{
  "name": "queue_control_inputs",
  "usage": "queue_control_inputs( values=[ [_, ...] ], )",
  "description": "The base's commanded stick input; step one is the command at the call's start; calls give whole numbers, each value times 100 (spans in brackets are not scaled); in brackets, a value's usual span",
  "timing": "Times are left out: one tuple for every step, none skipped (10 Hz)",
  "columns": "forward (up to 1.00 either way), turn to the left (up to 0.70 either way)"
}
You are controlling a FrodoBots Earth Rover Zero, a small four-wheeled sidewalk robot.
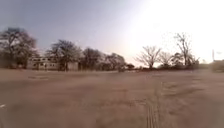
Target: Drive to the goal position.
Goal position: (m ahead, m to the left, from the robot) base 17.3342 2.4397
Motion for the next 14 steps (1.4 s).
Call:
queue_control_inputs(
  values=[
    [70, 0],
    [70, 0],
    [70, 0],
    [70, 0],
    [70, 0],
    [70, 0],
    [70, 0],
    [70, 0],
    [70, 0],
    [70, 0],
    [70, 0],
    [70, 0],
    [70, 0],
    [70, 0]
  ],
)
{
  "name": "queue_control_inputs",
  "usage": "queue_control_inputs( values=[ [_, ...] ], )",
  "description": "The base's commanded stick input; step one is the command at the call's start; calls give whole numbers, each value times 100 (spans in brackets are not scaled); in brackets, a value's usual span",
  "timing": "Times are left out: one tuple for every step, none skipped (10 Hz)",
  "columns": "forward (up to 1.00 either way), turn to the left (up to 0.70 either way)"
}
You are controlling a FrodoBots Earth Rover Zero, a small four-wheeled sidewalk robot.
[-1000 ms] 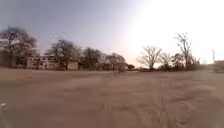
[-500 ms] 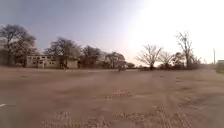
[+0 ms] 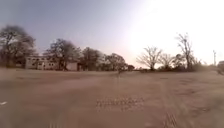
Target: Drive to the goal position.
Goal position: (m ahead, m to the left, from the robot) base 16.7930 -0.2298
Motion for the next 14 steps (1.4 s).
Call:
queue_control_inputs(
  values=[
    [70, 0],
    [70, 0],
    [70, 0],
    [70, 0],
    [70, 0],
    [70, 0],
    [70, 0],
    [70, 0],
    [70, 0],
    [70, 0],
    [70, 0],
    [70, 0],
    [70, 0],
    [70, 0]
  ],
)
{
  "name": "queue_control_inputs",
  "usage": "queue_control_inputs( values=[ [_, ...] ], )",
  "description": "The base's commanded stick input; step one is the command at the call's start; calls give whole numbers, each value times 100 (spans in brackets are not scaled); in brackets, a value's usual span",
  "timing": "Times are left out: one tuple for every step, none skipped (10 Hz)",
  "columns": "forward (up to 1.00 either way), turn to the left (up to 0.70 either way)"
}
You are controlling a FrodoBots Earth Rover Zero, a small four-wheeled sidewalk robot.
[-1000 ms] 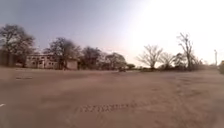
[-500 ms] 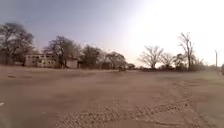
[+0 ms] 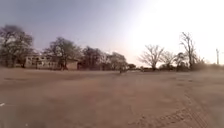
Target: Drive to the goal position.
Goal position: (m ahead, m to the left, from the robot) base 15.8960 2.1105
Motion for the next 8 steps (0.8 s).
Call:
queue_control_inputs(
  values=[
    [70, 0],
    [70, 0],
    [70, 0],
    [70, 0],
    [70, 0],
    [70, 0],
    [70, 0],
    [70, 0]
  ],
)
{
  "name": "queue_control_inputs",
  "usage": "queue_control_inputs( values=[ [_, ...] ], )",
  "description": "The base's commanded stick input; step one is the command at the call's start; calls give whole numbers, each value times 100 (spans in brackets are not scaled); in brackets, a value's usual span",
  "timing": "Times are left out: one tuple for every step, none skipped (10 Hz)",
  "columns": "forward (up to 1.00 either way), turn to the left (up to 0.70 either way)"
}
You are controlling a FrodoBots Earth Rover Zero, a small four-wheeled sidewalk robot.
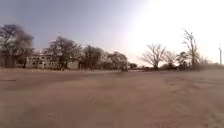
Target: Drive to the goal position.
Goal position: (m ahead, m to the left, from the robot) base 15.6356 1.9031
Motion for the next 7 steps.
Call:
queue_control_inputs(
  values=[
    [70, 0],
    [70, 0],
    [70, 0],
    [70, 0],
    [70, 0],
    [70, 0],
    [70, 0]
  ],
)
